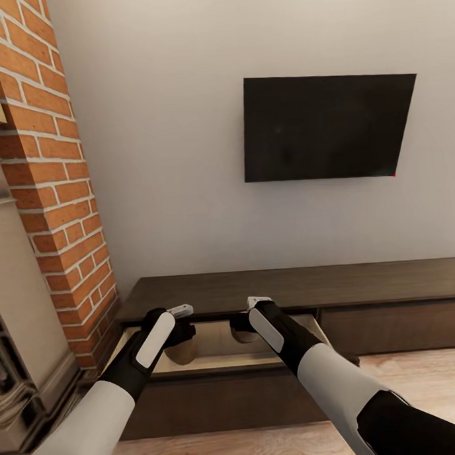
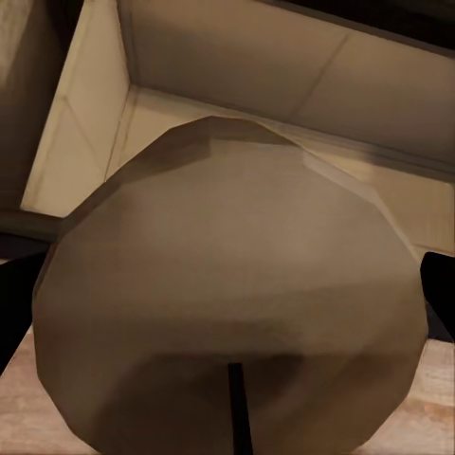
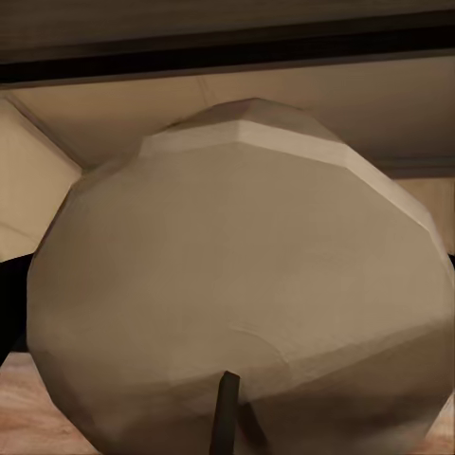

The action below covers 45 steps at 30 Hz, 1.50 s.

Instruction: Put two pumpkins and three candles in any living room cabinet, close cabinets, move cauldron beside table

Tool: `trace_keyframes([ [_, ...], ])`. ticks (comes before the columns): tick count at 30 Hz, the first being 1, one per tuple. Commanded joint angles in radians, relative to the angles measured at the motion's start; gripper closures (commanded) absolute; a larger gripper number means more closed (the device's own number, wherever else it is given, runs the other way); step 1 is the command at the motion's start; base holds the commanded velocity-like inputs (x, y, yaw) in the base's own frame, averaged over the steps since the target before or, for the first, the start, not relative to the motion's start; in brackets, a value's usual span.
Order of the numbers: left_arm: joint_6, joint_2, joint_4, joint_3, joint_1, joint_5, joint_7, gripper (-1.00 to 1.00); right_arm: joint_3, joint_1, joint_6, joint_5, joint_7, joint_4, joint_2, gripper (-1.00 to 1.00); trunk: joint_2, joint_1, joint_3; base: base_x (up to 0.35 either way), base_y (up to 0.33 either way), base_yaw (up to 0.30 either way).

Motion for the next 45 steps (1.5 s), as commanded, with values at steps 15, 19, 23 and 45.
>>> trace_keyframes([
  [15,0.000,0.000,-0.001,-0.002,0.000,0.011,0.011,1.00,0.005,-0.001,-0.001,-0.010,-0.009,-0.002,0.000,1.00,-0.001,0.000,0.003,0.049,0.119,-0.044],
  [19,0.000,-0.001,0.000,-0.003,0.000,0.010,0.010,1.00,0.005,-0.001,-0.001,-0.010,-0.009,-0.002,0.000,1.00,-0.001,0.000,0.003,0.114,0.059,-0.002],
  [23,0.000,0.000,-0.001,-0.002,-0.001,0.010,0.010,1.00,0.005,-0.001,-0.001,-0.010,-0.009,-0.002,0.000,1.00,-0.001,0.000,0.003,0.129,0.091,0.000],
  [45,0.000,0.000,-0.001,-0.003,0.000,0.010,0.010,1.00,0.005,-0.001,-0.002,-0.010,0.019,-0.002,0.001,1.00,-0.001,0.000,0.009,0.074,0.012,-0.044],
])
